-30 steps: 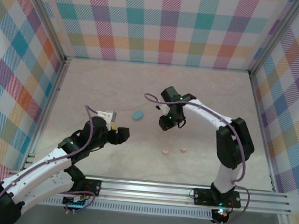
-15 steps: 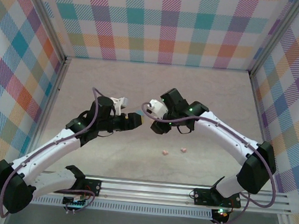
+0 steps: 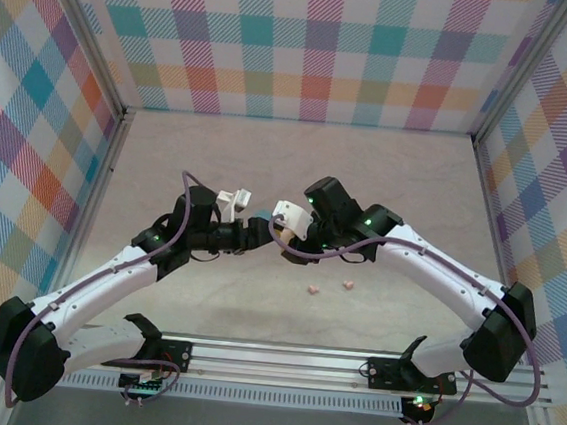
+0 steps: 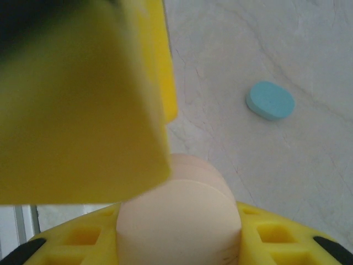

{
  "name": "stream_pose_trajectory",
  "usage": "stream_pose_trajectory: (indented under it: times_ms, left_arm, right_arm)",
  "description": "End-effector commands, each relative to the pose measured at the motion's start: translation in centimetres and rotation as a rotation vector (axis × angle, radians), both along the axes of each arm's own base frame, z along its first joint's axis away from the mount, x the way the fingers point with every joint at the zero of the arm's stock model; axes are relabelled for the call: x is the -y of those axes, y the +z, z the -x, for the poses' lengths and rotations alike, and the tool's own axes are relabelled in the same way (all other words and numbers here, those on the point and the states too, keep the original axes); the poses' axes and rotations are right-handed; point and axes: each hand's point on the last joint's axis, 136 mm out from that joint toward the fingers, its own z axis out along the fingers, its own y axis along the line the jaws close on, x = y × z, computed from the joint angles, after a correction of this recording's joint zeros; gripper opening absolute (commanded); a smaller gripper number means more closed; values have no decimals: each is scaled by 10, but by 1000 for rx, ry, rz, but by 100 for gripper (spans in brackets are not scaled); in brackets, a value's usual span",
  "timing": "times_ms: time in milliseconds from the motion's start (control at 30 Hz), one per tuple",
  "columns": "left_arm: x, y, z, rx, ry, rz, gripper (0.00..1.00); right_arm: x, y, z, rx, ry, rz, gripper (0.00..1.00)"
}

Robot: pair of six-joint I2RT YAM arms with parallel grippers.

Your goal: Insert the wireless bluetooth earbuds into the charging case

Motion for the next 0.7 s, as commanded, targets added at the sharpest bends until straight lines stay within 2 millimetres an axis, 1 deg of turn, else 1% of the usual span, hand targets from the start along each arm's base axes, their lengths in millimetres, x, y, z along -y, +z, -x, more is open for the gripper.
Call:
stream_pose_trajectory:
  times_ms: [0,100,167,333,467,567,667]
  left_arm:
    - [8,8,0,-2,-36,66,66]
    - [12,14,0,2,-58,92,66]
    - [14,14,1,-1,-67,93,66]
    - [17,2,4,-44,-92,71,63]
    - [20,-1,7,-56,-112,71,60]
    - [22,0,8,-54,-124,73,56]
    - [23,0,8,-59,-126,72,48]
  right_arm:
    - [-10,16,9,32,75,-68,36]
    - [-11,17,11,26,87,-78,36]
    - [-12,17,11,25,89,-82,36]
    - [-14,21,9,23,81,-92,36]
    - [-15,21,8,24,77,-87,36]
    - [-14,19,6,26,70,-78,37]
    - [-14,18,3,33,57,-71,38]
